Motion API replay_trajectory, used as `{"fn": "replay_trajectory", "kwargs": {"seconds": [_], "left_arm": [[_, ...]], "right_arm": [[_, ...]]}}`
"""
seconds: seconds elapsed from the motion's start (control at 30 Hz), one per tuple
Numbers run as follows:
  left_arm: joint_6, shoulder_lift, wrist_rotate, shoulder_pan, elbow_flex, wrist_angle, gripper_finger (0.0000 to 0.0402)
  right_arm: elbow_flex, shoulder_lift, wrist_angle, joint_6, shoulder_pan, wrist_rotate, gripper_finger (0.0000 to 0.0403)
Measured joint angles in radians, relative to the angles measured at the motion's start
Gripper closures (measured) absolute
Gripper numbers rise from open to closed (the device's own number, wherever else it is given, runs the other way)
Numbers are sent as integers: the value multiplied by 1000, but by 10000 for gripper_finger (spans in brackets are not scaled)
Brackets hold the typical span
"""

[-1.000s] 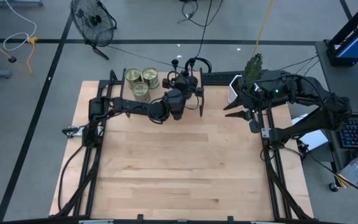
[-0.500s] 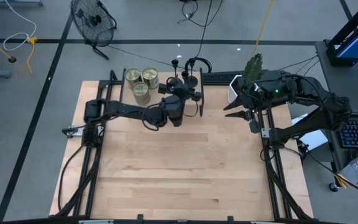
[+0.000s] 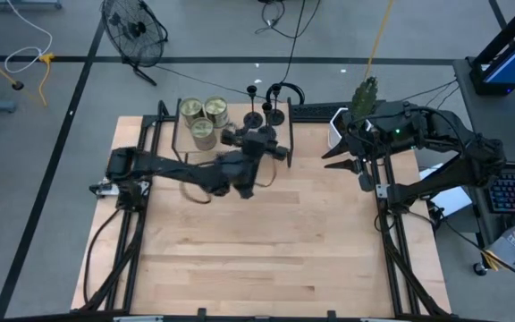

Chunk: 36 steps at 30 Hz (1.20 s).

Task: Pick & Place candle stick holders
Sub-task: Return to Home Position

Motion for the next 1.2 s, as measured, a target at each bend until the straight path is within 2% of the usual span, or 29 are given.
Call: {"fn": "replay_trajectory", "kwargs": {"seconds": [0.13,0.23,0.4,0.53,0.67,0.73,0.83,1.0,1.07,1.2], "left_arm": [[38,-106,-2,-78,0,-9,165],[72,-190,-43,-154,1,-76,165],[93,-304,-209,-269,2,-179,165],[103,-377,-209,-340,2,-256,165],[26,-424,-209,-370,2,-407,165],[-71,-446,-205,-378,2,-535,165],[-331,-501,-153,-405,2,-840,165],[-804,-611,176,-415,2,-1383,165],[-910,-620,226,-414,2,-1491,165],[-1018,-621,258,-416,1,-1613,165]], "right_arm": [[0,0,-2,-19,0,0,310],[0,0,-5,-24,0,3,310],[0,0,-10,-79,0,6,310],[0,0,-6,-64,0,31,310],[-7,-1,-17,2,0,55,310],[-29,-4,-4,10,0,53,310],[-82,-5,54,29,0,51,310],[-204,-29,174,69,0,48,310],[-259,-47,228,90,0,17,310],[-379,-91,358,125,0,-101,310]]}}
